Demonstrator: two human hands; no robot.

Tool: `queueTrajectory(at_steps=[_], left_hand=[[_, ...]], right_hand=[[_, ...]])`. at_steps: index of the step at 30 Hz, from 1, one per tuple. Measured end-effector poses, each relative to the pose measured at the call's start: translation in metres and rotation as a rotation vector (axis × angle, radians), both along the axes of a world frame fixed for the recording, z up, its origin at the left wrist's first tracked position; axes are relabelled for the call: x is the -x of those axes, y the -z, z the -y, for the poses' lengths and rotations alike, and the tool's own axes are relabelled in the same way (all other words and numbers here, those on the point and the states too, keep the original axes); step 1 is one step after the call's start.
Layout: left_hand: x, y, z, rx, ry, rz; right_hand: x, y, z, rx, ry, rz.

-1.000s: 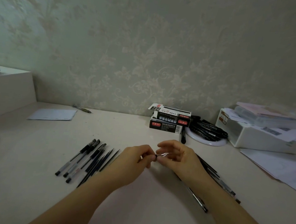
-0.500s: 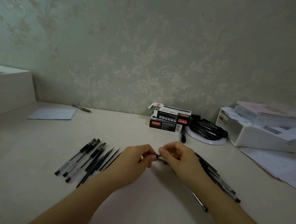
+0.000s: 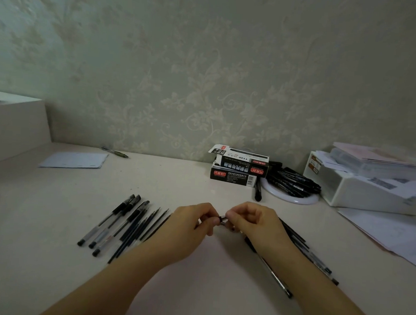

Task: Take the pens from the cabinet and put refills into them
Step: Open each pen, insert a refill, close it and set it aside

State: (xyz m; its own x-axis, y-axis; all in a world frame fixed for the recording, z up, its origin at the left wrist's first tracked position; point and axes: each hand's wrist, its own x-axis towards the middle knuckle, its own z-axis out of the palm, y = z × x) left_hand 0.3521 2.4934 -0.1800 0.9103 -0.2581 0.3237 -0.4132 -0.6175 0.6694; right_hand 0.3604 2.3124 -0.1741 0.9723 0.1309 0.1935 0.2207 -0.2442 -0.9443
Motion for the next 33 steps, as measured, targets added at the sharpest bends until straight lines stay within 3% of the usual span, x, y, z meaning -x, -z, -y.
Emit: queueTrajectory(at_steps=[5,8,13,17,19,21,26,30,33], left_hand=[[-0.003,0.001,-0.003,0.006,-0.03,-0.018],[-0.004,0.003,-0.004,0.01,-0.059,-0.007],[-0.003,0.003,-0.005,0.009,-0.056,0.044],[-0.002,0.003,-0.005,-0.024,-0.051,0.042],[-0.002,0.002,-0.004,0.004,-0.046,0.015],[-0.001,0.001,-0.003,0.073,-0.035,-0.011],[0.002,-0.002,0.004,0.134,0.022,-0.024],[0.003,-0.003,0.004,0.125,0.03,-0.013],[0.002,-0.003,0.002,0.109,0.021,-0.008]], right_hand=[[-0.002,-0.004,0.007,0.004,0.114,0.035],[0.001,-0.005,0.009,0.276,0.15,0.188],[0.007,0.002,-0.002,0.795,-0.076,0.352],[0.007,0.005,-0.004,0.833,-0.092,0.346],[0.007,0.004,-0.004,0.742,-0.023,0.334],[0.007,0.001,-0.004,0.524,0.089,0.28],[0.008,-0.002,-0.008,-0.123,0.027,-0.121],[0.007,0.001,-0.01,-0.364,0.03,-0.271],[0.003,-0.006,-0.008,-0.53,0.085,-0.28]])
